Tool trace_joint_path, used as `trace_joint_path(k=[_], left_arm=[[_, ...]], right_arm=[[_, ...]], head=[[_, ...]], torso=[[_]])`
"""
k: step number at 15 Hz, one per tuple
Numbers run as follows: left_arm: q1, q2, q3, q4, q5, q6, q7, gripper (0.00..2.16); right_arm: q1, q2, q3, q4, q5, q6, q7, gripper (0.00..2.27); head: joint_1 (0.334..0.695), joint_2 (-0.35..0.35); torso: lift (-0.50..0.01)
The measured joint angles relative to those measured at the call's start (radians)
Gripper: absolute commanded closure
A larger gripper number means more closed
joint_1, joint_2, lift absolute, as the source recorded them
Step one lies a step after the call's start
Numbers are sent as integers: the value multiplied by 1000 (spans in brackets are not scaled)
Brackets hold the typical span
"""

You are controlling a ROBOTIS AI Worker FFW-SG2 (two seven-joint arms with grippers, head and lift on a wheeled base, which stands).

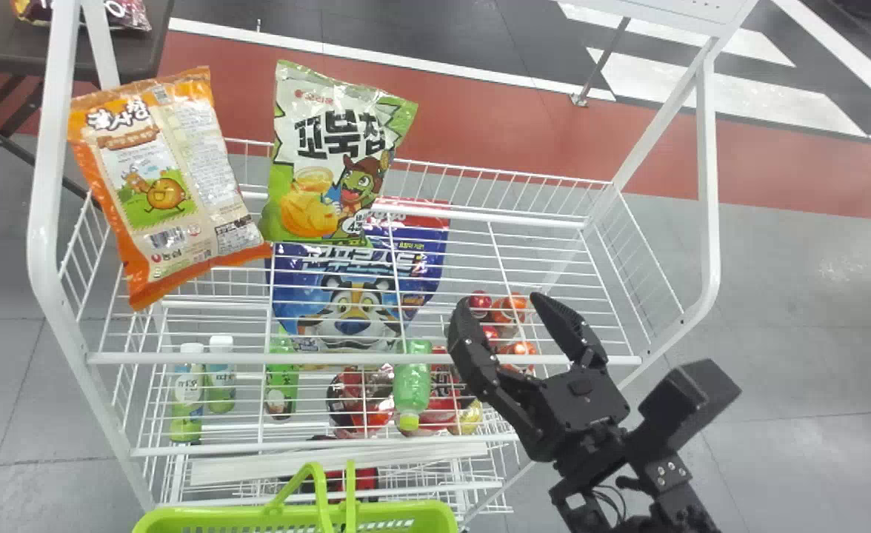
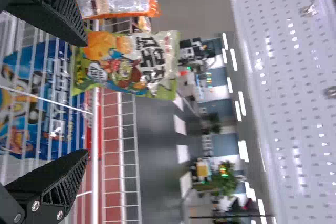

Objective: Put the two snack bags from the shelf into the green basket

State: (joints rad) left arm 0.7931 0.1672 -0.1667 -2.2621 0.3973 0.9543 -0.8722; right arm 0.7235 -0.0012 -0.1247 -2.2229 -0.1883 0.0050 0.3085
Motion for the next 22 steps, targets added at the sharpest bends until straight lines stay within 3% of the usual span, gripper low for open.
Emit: trace_joint_path(k=[4,11,22], left_arm=[[0,2,-1,1,0,-2,-3,1835],[3,4,-1,-2,0,-5,-6,1835],[5,5,1,-2,0,-7,-7,1835]], right_arm=[[28,1,34,-4,55,-63,-61,87],[50,1,29,-34,5,16,-101,87],[55,1,22,-46,-14,50,-105,90]], head=[[695,-350],[695,-350],[695,-350]], torso=[[-10],[-10],[-10]])
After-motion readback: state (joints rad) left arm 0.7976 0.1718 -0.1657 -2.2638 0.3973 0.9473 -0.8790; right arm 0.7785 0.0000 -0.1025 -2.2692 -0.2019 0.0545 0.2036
